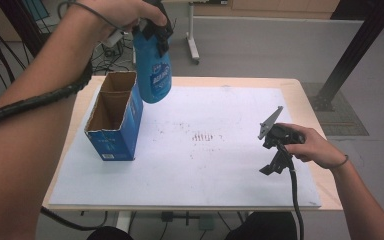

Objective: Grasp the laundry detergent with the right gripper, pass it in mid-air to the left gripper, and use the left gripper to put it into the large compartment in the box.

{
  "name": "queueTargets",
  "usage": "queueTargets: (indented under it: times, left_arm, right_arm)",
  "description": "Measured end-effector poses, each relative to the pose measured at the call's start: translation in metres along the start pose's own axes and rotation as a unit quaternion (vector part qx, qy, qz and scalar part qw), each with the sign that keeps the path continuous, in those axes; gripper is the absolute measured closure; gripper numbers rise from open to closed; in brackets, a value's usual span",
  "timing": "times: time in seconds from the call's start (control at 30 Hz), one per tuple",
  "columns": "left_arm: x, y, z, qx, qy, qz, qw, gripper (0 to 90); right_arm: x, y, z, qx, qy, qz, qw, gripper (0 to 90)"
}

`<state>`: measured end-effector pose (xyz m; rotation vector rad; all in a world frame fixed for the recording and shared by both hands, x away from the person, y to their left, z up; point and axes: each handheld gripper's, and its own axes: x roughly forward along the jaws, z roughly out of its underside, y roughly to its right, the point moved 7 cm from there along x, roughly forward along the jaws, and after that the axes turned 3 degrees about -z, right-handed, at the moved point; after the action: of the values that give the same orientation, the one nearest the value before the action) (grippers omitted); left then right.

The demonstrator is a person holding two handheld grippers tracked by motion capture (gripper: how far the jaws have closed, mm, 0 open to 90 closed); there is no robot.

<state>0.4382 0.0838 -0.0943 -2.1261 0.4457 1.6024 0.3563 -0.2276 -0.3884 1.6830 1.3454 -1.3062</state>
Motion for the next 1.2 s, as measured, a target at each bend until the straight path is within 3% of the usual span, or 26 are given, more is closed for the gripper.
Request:
queueTargets:
  times: [0.13, 0.3, 0.4, 0.6, 0.7, 0.9, 1.2]
  left_arm:
    - [0.000, -0.022, 0.005, -0.040, -0.002, -0.004, 0.9992, 37.7]
    - [0.001, -0.048, 0.013, -0.077, -0.014, -0.025, 0.9966, 37.7]
    - [0.000, -0.062, 0.017, -0.101, -0.017, -0.036, 0.9941, 37.7]
    - [0.002, -0.088, 0.026, -0.152, -0.018, -0.024, 0.9879, 37.7]
    - [0.005, -0.098, 0.031, -0.172, -0.020, -0.030, 0.9845, 37.7]
    - [0.013, -0.113, 0.040, -0.197, -0.025, -0.040, 0.9793, 37.7]
    - [0.030, -0.121, 0.048, -0.210, -0.027, -0.034, 0.9767, 37.7]
  right_arm:
    - [0.000, -0.001, -0.002, -0.001, 0.000, 0.001, 1.0000, 4.8]
    - [0.001, -0.001, -0.003, -0.005, -0.001, 0.001, 1.0000, 4.9]
    - [0.002, -0.002, -0.004, -0.005, -0.001, 0.001, 1.0000, 4.9]
    - [0.003, -0.002, -0.005, -0.007, -0.002, 0.001, 1.0000, 5.0]
    - [0.003, -0.003, -0.005, -0.007, -0.002, 0.002, 1.0000, 5.0]
    - [0.002, -0.002, -0.006, -0.009, 0.000, 0.002, 1.0000, 5.0]
    - [0.003, -0.002, -0.006, -0.006, 0.000, -0.001, 1.0000, 5.0]
